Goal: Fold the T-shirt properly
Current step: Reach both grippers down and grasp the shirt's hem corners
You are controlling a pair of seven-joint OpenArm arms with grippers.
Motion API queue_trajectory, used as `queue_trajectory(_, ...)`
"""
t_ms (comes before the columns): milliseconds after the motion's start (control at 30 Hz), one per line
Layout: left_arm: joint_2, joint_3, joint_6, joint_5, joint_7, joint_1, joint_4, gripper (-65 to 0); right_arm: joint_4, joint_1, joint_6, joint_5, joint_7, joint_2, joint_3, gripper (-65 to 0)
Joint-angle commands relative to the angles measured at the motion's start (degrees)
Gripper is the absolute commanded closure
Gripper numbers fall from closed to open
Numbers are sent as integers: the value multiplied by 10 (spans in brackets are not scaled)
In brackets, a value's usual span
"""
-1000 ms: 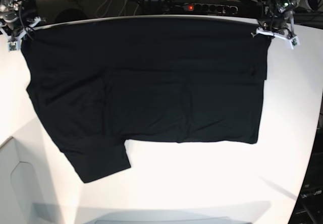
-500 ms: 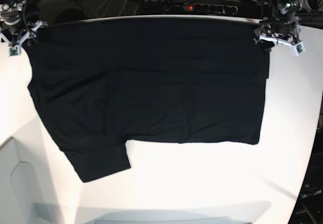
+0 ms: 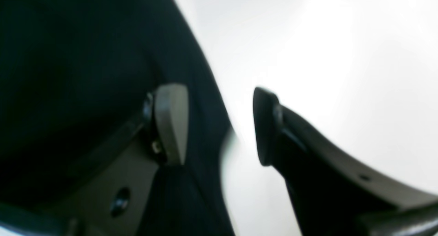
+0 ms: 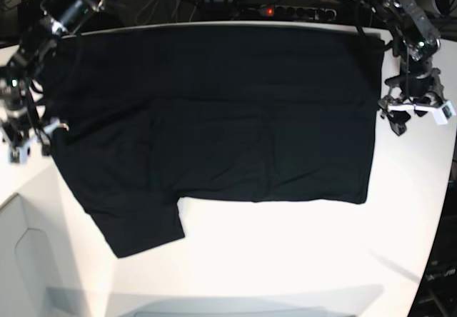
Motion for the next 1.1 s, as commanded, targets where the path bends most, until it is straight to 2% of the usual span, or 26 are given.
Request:
queue_trajectory(0, -7, -1, -2, -4, -15, -27, 0, -434, -15, 29, -2, 3, 10, 19, -15, -312)
queue_trajectory(100, -11, 7, -2, -3, -15, -87, -50, -434, -102, 97, -2, 3, 14, 42, -63, -313)
queue_trajectory(167, -28, 32, -2, 11, -17, -122, -91, -434, -170, 141, -2, 3, 18, 55, -88, -315)
queue_trajectory(233, -36, 60, -1, 34, -22, -147, -130, -434, -238, 180, -2, 4, 43, 66, -105, -315)
queue_trajectory(400, -37, 77, -2, 90, -22, -227, -212, -434, -397, 233, -47, 4, 150, 89, -162, -315)
queue_trajectory(533, -37, 78, -2, 103, -22, -285, -283, -435, -487, 253, -94, 4, 233, 97, -191, -315)
queue_trajectory(633, -47, 83, -2, 102, -22, -312, -322, -435, -521, 254, -119, 4, 268, 104, -191, -315)
queue_trajectory(700, -57, 116, -2, 102, -24, -330, -350, -435, -539, 254, -122, 4, 286, 105, -191, -315)
queue_trajectory(767, -66, 146, -2, 102, -52, -341, -376, -435, -547, 254, -127, 4, 302, 105, -191, -315)
queue_trajectory(867, -69, 193, 0, 103, -126, -344, -423, -435, -549, 253, -133, 4, 309, 104, -191, -315)
queue_trajectory(1067, -89, 260, 3, 103, -190, -378, -535, -435, -550, 238, -133, 4, 307, 94, -192, -315)
